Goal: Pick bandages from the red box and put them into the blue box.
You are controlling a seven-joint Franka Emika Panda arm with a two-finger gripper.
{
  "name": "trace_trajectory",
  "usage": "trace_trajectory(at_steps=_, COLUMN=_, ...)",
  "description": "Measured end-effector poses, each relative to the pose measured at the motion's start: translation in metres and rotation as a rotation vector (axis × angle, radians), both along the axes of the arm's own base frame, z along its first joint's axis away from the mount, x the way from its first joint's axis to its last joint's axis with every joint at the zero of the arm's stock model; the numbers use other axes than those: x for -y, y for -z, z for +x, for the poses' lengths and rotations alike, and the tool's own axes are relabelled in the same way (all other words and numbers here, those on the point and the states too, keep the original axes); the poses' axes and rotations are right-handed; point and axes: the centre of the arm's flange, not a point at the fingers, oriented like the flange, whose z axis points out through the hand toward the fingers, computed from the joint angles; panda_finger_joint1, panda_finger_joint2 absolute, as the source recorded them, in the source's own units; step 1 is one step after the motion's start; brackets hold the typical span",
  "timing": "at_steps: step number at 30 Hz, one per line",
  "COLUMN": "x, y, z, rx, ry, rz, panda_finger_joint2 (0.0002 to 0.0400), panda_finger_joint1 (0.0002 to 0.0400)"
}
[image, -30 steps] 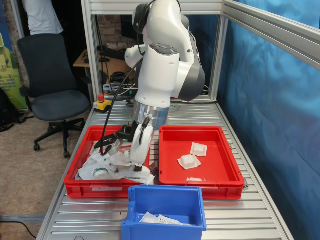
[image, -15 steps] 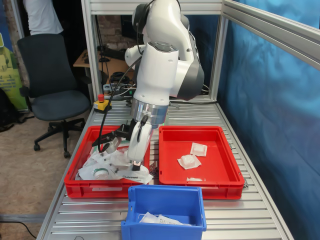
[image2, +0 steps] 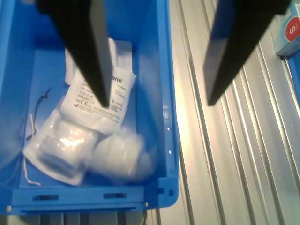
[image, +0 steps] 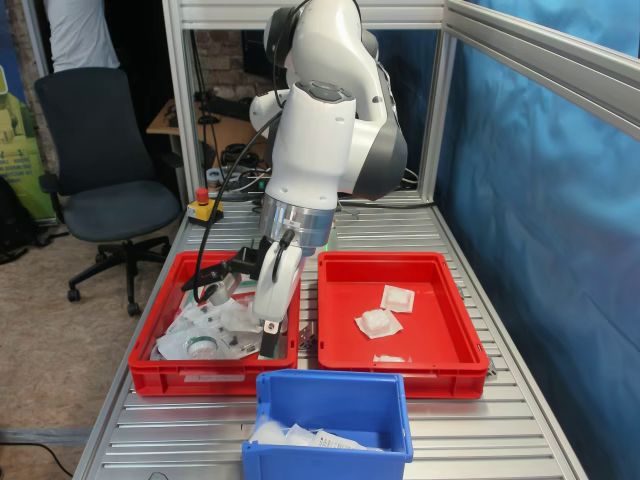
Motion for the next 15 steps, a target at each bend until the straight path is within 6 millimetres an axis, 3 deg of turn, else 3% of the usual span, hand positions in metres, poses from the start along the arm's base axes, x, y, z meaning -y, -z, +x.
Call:
trace_trajectory(at_steps=2, x=0.0004, y=-0.0002, z=0.0, rx=0.0, ry=0.001, rz=0.0, panda_finger_joint2=0.0132, panda_finger_joint1=0.0132)
trace_trajectory(at_steps=3, x=0.0005, y=-0.0002, z=0.0, rx=0.0, ry=0.001, rz=-0.001, panda_finger_joint2=0.0182, panda_finger_joint1=0.0182)
trace_trajectory(at_steps=6, x=0.0009, y=-0.0004, z=0.0, rx=0.001, ry=0.001, rz=-0.001, panda_finger_joint2=0.0182, panda_finger_joint1=0.0182)
trace_trajectory(at_steps=7, x=0.0011, y=-0.0004, z=0.0, rx=0.001, ry=0.002, rz=-0.001, panda_finger_joint2=0.0232, panda_finger_joint1=0.0232)
trace_trajectory(at_steps=11, x=0.0014, y=-0.0005, z=0.0, rx=0.001, ry=0.002, rz=-0.002, panda_finger_joint2=0.0232, panda_finger_joint1=0.0232)
trace_trajectory(at_steps=12, x=0.0014, y=-0.0005, z=0.0, rx=0.001, ry=0.002, rz=-0.002, panda_finger_joint2=0.0282, panda_finger_joint1=0.0282)
trace_trajectory(at_steps=15, x=0.0015, y=-0.0005, z=0.0, rx=0.001, ry=0.002, rz=-0.002, panda_finger_joint2=0.0282, panda_finger_joint1=0.0282)
